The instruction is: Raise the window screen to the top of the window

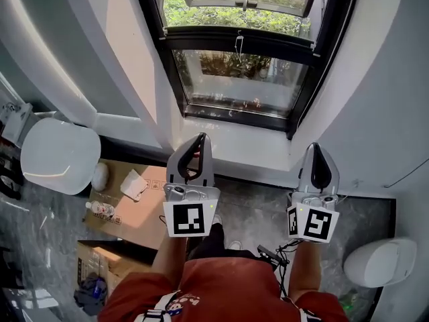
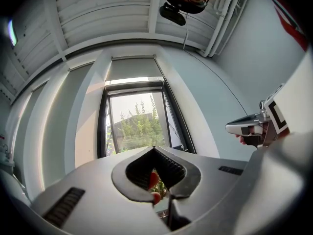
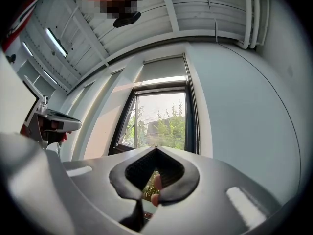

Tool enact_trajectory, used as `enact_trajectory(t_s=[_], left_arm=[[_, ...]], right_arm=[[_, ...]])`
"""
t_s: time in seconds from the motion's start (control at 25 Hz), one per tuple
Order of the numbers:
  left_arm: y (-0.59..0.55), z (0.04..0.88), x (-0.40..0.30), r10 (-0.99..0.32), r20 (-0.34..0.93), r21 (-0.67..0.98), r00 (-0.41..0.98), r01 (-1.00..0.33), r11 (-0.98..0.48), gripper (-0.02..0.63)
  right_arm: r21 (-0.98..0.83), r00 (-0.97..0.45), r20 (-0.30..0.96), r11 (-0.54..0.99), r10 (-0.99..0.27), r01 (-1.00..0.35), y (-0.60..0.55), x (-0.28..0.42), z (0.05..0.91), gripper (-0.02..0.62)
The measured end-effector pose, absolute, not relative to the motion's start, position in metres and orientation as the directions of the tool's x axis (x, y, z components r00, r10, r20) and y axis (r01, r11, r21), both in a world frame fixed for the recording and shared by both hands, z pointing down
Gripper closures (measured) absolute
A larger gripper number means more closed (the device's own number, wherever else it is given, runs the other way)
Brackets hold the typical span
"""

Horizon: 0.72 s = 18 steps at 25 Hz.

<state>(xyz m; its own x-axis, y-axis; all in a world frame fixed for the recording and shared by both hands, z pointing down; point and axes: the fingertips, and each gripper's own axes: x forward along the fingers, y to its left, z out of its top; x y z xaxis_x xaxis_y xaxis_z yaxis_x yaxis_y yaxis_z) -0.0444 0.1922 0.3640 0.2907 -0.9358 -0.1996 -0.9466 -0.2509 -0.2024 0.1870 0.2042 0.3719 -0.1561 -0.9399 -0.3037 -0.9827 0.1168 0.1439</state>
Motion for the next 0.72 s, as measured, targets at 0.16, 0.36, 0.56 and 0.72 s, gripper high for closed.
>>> enact_trajectory(t_s=[0.16, 0.36, 0.56, 0.72], left_arm=[[0.165, 0.368, -0.052, -0.933, -0.201, -0.199, 0.297, -0.945, -0.258, 0.600], [0.124, 0.368, -0.066, -0.932, -0.203, -0.181, 0.300, -0.947, -0.266, 0.600], [0.086, 0.361, -0.083, -0.926, -0.213, -0.185, 0.310, -0.944, -0.274, 0.600], [0.058, 0.360, -0.097, -0.920, -0.213, -0.190, 0.328, -0.938, -0.290, 0.600]], right_arm=[[0.151, -0.149, -0.301, 0.107, -0.942, -0.983, 0.180, 0.182, 0.374, 0.584], [0.169, -0.143, -0.299, 0.095, -0.943, -0.981, 0.143, 0.168, 0.369, 0.584], [0.182, -0.138, -0.304, 0.085, -0.943, -0.980, 0.108, 0.149, 0.362, 0.584], [0.186, -0.127, -0.301, 0.073, -0.945, -0.980, 0.079, 0.133, 0.361, 0.584]])
